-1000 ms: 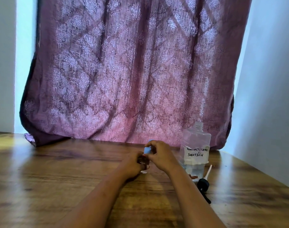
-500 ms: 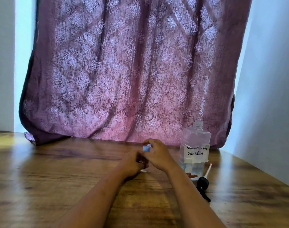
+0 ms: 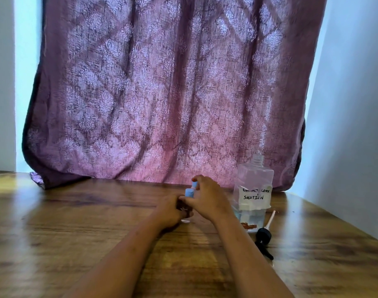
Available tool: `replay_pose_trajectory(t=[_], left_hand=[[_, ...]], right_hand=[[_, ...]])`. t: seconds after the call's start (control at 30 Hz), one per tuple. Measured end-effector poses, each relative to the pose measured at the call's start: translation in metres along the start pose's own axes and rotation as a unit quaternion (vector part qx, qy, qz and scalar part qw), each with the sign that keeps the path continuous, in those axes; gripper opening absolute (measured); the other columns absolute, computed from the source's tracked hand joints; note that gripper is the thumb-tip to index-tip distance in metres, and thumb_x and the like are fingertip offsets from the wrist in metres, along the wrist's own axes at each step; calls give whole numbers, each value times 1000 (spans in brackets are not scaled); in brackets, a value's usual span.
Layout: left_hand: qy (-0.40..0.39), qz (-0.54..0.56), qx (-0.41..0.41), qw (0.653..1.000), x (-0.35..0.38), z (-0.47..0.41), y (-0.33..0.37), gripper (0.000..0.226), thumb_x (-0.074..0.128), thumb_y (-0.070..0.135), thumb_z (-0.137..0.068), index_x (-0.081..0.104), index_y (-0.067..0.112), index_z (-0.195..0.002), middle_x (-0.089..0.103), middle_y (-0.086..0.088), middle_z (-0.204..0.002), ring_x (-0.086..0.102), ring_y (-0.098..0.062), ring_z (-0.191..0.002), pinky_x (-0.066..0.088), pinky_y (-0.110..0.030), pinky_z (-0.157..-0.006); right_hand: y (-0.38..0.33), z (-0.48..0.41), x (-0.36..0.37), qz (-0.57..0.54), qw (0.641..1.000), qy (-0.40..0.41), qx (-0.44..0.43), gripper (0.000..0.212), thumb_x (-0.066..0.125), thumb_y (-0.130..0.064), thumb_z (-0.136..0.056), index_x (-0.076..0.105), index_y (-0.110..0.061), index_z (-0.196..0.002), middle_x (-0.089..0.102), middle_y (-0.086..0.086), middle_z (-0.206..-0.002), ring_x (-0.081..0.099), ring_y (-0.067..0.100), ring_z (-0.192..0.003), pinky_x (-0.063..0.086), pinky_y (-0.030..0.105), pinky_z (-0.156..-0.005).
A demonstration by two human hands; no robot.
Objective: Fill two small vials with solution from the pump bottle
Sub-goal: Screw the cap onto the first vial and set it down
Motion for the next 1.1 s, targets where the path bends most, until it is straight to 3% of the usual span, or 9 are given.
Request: replay_pose_trajectory(t=[0.1, 0.2, 0.37, 0.5, 0.57, 0.63, 0.77, 0.97, 1.1], left_hand=[[-7, 13, 1, 1000, 1, -1, 0, 25, 72, 3, -74, 66, 7, -98, 71, -7, -92, 65, -19, -87, 51, -30, -80], [-6, 14, 5, 1000, 1, -2, 0, 24, 72, 3, -74, 67, 5, -97, 70, -10, -93, 65, -21, -88, 51, -34, -80], [-8, 20, -3, 1000, 5, -1, 2, 19, 74, 7, -73, 65, 15, -87, 67, 2, -83, 62, -11, -79, 48, -23, -73], [-13, 32, 4, 999, 8, 0, 3, 20, 74, 7, -75, 65, 13, -92, 66, -2, -83, 61, -13, -78, 51, -32, -78], [-8, 36, -1, 999, 6, 0, 1, 22, 75, 9, -75, 66, 10, -96, 68, -6, -85, 61, -13, -79, 51, -32, -79], [-11, 29, -1, 1000, 6, 1, 2, 21, 75, 10, -75, 66, 9, -95, 69, -7, -88, 64, -17, -82, 51, -32, -81], [-15, 29, 3, 999, 6, 2, 3, 23, 74, 9, -75, 66, 4, -96, 70, -14, -92, 66, -27, -89, 53, -42, -82], [-33, -15, 18, 999, 12, -1, 8, 19, 72, 8, -71, 64, 13, -88, 68, -5, -86, 62, -20, -79, 51, -37, -77], [-37, -50, 24, 998, 15, -1, 11, 26, 74, 19, -75, 65, 14, -98, 69, -3, -94, 63, -19, -86, 52, -36, -80]], right_hand=[[-10, -1, 10, -115, 991, -57, -40, 44, 68, -17, -79, 55, -20, -121, 56, 1, -118, 53, 12, -105, 45, 19, -87], [-13, -1, 13, -152, 986, -61, -42, 36, 56, 2, -79, 63, -17, -108, 65, 3, -111, 58, 9, -97, 42, 5, -78], [4, -3, -1, -101, 995, 7, 27, 15, 71, -24, -79, 58, -21, -87, 57, -10, -73, 57, 5, -66, 34, 8, -49], [10, 0, -12, -44, 995, 63, 66, 35, 65, -59, -77, 55, -26, -76, 56, -9, -72, 55, 8, -67, 38, 25, -54], [6, -1, -14, -99, 992, 56, 46, 30, 67, -52, -79, 59, -23, -81, 58, -6, -82, 55, 9, -75, 41, 24, -62], [-3, -2, -10, -169, 985, 1, 18, 8, 69, -26, -82, 65, -21, -88, 60, -4, -93, 55, 8, -83, 40, 14, -66], [-17, 1, -1, -183, 981, -67, 1, 34, 53, 11, -78, 66, -19, -83, 65, -3, -88, 60, 5, -80, 43, 4, -58], [-3, -2, -9, -96, 995, 19, 38, 16, 70, -16, -83, 55, -21, -79, 55, -10, -67, 55, 2, -62, 38, 15, -55], [0, -1, -13, -103, 993, 32, 39, 16, 72, -28, -82, 60, -18, -85, 58, -4, -81, 56, 8, -73, 39, 13, -60]])
Point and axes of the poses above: each hand's wrist, its own z-axis away from the middle knuckle, its own x-axis out of the palm, y = z × x, the point moved 6 cm from there along -z, towards the middle knuckle
